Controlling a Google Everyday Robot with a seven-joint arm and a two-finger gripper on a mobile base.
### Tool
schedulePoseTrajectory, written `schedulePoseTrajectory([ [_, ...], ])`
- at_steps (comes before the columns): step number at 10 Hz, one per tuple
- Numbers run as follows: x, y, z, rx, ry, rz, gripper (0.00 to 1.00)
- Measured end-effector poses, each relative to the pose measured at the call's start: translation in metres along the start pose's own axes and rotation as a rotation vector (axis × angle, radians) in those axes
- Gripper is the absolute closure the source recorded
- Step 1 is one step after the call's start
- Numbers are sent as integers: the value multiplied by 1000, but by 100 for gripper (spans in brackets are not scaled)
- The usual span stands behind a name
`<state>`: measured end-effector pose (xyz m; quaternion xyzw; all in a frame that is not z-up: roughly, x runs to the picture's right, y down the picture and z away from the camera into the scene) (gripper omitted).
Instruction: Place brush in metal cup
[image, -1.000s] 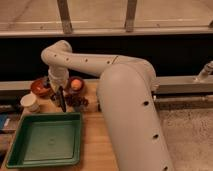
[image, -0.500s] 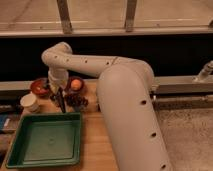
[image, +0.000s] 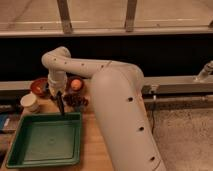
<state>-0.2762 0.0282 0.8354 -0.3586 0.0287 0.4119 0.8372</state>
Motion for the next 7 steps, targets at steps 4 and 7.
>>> schedulePoseTrajectory([
  [4, 2, 2, 16, -30, 28, 14, 100],
  [7, 2, 2, 25, -47, 44, 27, 95],
])
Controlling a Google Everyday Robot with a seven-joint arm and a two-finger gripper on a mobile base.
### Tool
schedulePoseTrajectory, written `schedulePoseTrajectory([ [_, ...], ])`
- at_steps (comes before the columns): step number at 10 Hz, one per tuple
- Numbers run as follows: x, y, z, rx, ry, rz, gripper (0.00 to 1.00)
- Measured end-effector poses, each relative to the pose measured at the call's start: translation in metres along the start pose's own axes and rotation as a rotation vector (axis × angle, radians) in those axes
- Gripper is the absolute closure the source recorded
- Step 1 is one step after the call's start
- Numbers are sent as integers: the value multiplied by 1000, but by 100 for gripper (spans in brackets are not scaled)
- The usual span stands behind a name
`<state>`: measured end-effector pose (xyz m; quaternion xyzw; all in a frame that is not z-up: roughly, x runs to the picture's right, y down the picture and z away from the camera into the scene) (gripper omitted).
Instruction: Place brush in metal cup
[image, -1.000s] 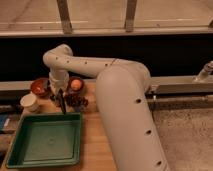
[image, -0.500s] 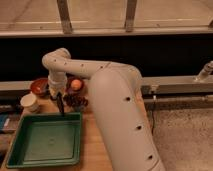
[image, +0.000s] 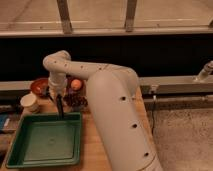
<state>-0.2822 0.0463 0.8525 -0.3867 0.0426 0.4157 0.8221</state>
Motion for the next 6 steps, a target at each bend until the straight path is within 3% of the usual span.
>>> schedulePoseTrajectory([
  [5, -2, 3, 10, -25, 20, -11, 50],
  [6, -2, 3, 10, -25, 20, -11, 48],
])
